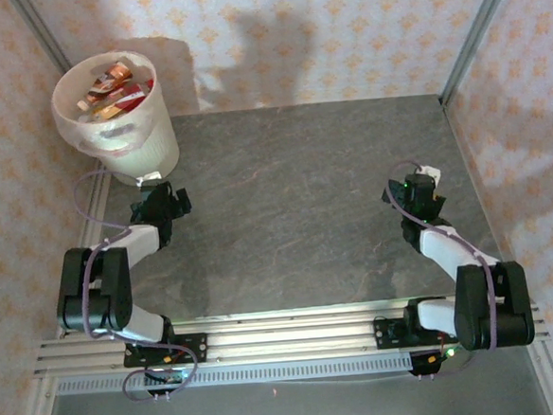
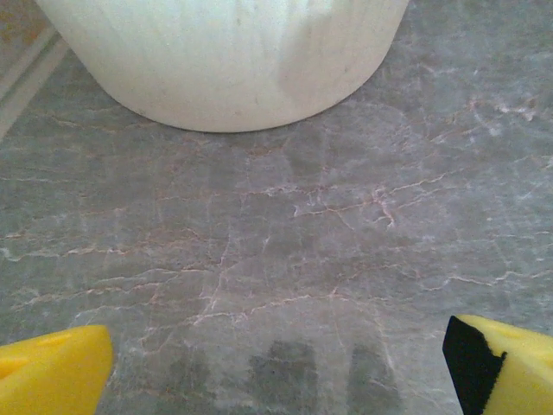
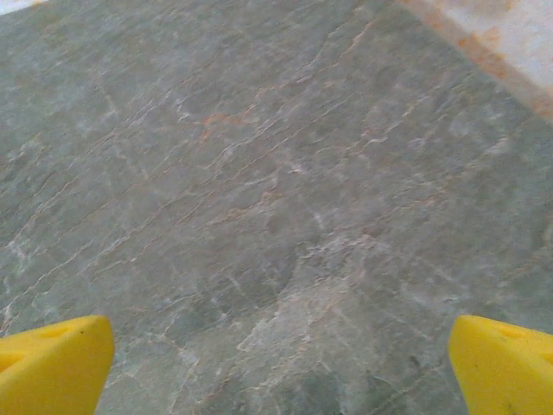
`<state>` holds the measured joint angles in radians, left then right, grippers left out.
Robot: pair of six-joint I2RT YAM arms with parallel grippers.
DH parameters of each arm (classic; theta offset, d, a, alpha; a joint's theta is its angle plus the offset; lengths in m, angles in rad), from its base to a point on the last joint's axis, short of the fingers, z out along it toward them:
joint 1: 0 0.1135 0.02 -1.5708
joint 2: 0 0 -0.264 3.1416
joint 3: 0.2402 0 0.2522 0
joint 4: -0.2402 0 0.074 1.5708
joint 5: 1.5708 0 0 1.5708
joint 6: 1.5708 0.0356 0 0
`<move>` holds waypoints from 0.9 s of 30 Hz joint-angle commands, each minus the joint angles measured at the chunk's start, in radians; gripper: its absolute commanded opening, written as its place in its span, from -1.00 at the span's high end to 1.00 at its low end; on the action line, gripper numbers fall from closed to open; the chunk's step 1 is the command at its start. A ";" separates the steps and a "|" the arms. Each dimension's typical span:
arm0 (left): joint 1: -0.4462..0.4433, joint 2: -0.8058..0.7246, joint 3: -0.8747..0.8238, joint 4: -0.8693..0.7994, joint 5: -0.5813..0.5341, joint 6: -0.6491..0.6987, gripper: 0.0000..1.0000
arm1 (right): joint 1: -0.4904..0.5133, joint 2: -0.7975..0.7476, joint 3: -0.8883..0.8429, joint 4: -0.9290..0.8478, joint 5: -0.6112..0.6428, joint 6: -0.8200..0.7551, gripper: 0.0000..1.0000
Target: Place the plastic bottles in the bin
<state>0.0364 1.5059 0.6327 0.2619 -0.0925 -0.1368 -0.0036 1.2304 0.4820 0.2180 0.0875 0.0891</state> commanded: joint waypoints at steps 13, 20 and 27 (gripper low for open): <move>-0.099 -0.014 -0.227 0.513 -0.169 0.098 -1.00 | -0.006 0.134 -0.130 0.553 -0.087 -0.107 -0.99; -0.100 -0.014 -0.228 0.514 -0.174 0.099 -1.00 | 0.013 0.276 -0.126 0.648 -0.102 -0.139 -0.98; -0.101 -0.012 -0.229 0.519 -0.174 0.100 -1.00 | 0.019 0.293 -0.062 0.560 -0.062 -0.131 -0.99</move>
<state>-0.0593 1.4952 0.3855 0.7395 -0.2260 -0.0509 0.0105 1.5249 0.4103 0.7719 0.0036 -0.0288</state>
